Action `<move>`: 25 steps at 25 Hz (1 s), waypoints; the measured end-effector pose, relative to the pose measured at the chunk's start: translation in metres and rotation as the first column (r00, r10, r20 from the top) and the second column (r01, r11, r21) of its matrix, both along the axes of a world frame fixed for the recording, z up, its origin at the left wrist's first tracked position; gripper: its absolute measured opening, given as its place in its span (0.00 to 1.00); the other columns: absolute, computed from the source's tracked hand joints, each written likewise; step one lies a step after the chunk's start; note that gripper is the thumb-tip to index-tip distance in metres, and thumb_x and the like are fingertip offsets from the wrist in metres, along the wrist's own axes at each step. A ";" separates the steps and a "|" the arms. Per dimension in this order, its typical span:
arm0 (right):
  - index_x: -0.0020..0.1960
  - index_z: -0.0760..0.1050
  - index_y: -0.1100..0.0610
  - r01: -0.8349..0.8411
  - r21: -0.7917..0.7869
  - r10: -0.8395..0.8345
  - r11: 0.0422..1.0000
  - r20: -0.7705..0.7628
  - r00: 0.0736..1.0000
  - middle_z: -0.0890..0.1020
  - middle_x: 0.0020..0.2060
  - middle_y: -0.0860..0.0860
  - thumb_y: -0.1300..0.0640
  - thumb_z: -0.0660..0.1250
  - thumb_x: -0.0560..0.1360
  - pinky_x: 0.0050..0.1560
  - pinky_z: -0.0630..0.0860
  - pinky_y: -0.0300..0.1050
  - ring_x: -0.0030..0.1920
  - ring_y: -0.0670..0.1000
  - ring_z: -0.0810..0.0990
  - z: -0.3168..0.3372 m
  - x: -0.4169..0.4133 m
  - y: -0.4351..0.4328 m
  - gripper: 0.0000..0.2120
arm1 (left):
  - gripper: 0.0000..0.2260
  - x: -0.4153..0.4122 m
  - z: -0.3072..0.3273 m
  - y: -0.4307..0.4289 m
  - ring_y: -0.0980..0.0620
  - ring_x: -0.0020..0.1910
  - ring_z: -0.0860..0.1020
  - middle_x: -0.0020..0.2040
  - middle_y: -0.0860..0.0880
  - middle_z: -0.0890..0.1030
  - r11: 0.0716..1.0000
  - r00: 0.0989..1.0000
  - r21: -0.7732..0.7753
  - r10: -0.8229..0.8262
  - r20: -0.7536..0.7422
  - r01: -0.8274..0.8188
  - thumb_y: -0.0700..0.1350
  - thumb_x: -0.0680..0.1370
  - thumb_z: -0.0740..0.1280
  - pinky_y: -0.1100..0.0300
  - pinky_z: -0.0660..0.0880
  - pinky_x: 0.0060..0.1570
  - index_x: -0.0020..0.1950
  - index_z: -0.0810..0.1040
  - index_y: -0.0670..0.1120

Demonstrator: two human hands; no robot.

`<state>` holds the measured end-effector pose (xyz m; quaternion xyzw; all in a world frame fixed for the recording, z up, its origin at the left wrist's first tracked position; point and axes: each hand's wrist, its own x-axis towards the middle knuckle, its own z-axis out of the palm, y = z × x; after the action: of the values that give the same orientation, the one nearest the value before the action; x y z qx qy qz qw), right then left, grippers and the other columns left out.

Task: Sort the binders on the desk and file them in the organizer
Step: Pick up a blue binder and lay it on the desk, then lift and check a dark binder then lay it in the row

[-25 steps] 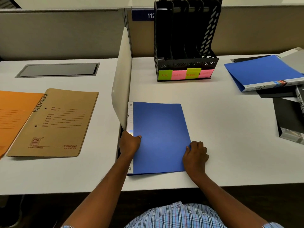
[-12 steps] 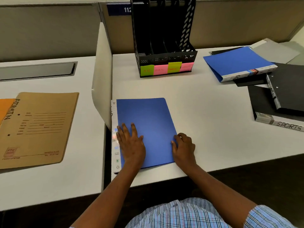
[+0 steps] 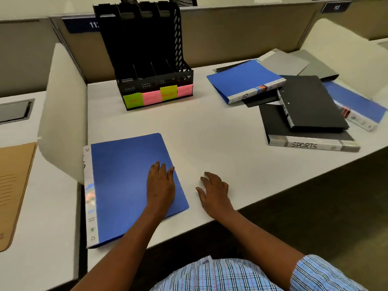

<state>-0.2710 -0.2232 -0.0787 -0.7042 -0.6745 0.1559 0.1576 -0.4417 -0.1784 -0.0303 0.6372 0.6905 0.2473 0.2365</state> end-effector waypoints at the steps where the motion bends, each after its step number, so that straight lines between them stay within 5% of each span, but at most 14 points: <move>1: 0.71 0.67 0.54 0.001 -0.002 -0.001 1.000 -0.006 1.000 0.64 0.73 0.51 0.47 0.56 0.81 0.70 0.56 0.50 0.73 0.51 0.60 0.001 0.014 0.002 0.21 | 0.20 0.015 0.002 0.002 0.42 0.73 0.61 0.72 0.39 0.66 1.000 1.000 0.018 -0.011 -0.003 0.011 0.47 0.82 0.57 0.53 0.55 0.72 0.69 0.69 0.37; 12: 0.68 0.70 0.52 0.112 0.033 -0.110 0.993 -0.067 0.992 0.63 0.73 0.50 0.47 0.60 0.79 0.72 0.56 0.50 0.74 0.51 0.60 0.000 0.186 0.013 0.19 | 0.23 0.212 0.022 0.013 0.47 0.66 0.72 0.65 0.45 0.76 0.997 0.988 -0.062 -0.028 0.152 0.038 0.56 0.81 0.55 0.55 0.67 0.66 0.66 0.74 0.42; 15: 0.68 0.70 0.53 0.160 0.033 -0.156 0.987 -0.097 0.983 0.63 0.73 0.50 0.48 0.61 0.79 0.72 0.55 0.49 0.73 0.50 0.59 -0.001 0.221 0.015 0.19 | 0.22 0.251 0.025 0.019 0.40 0.55 0.77 0.54 0.39 0.81 0.995 0.985 -0.075 -0.057 0.163 0.070 0.54 0.82 0.55 0.53 0.70 0.51 0.53 0.78 0.36; 19: 0.67 0.71 0.55 0.231 0.055 -0.220 0.971 -0.154 0.963 0.65 0.72 0.51 0.49 0.62 0.79 0.70 0.57 0.50 0.72 0.51 0.61 -0.001 0.248 0.021 0.19 | 0.24 0.280 0.030 0.031 0.36 0.51 0.75 0.51 0.33 0.78 0.988 0.979 -0.104 -0.090 0.185 0.111 0.52 0.82 0.55 0.49 0.72 0.52 0.49 0.75 0.30; 25: 0.66 0.71 0.56 0.330 0.072 -0.319 0.941 -0.132 0.939 0.66 0.72 0.53 0.49 0.62 0.79 0.70 0.59 0.51 0.72 0.52 0.61 0.009 0.276 0.038 0.19 | 0.17 0.315 0.028 0.072 0.37 0.48 0.79 0.44 0.39 0.79 0.949 0.929 -0.248 -0.098 0.357 0.196 0.53 0.81 0.58 0.44 0.76 0.54 0.38 0.72 0.45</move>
<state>0.0051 -0.1856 -0.0697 -0.7871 -0.5452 0.1376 0.2535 -0.1265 -0.1059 -0.0023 0.5954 0.6169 0.2354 0.4578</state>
